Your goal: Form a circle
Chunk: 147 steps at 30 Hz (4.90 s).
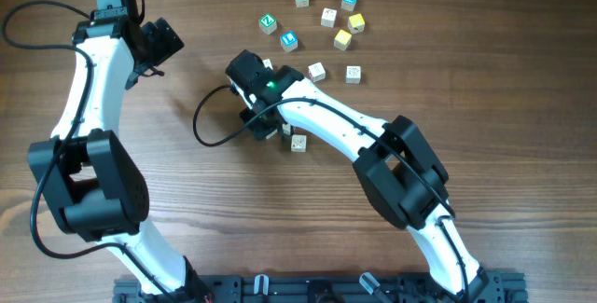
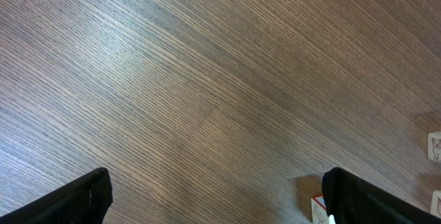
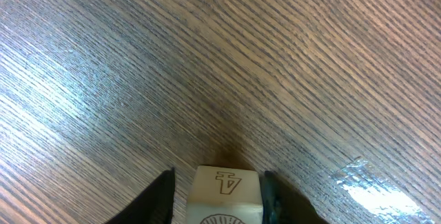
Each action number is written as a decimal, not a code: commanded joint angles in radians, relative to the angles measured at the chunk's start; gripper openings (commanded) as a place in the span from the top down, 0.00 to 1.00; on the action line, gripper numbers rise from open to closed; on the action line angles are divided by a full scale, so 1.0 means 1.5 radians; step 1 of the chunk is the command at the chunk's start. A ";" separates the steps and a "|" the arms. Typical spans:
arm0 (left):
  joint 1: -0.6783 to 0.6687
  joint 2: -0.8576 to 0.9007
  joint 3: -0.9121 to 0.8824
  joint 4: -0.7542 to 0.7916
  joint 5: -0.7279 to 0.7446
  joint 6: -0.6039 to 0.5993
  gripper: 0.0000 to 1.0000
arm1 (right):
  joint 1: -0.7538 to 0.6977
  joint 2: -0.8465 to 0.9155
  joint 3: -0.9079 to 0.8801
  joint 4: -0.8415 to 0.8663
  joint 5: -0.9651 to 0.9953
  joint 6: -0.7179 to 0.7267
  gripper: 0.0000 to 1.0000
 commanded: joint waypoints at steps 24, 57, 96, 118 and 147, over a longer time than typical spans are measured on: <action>0.001 -0.001 0.000 0.002 0.001 -0.006 0.00 | -0.001 0.009 0.006 -0.006 0.034 -0.003 0.56; 0.001 -0.001 0.000 0.002 0.001 -0.006 0.00 | -0.034 -0.140 -0.220 -0.076 -0.069 0.363 0.36; 0.001 -0.001 0.000 0.002 0.001 -0.006 0.00 | -0.034 -0.140 -0.222 -0.031 -0.016 0.343 0.62; 0.001 -0.001 0.000 0.002 0.001 -0.006 0.00 | -0.058 -0.145 -0.165 -0.030 -0.025 0.298 0.44; 0.001 -0.001 0.000 0.002 0.001 -0.006 0.00 | -0.010 -0.167 -0.110 0.114 -0.056 0.044 0.47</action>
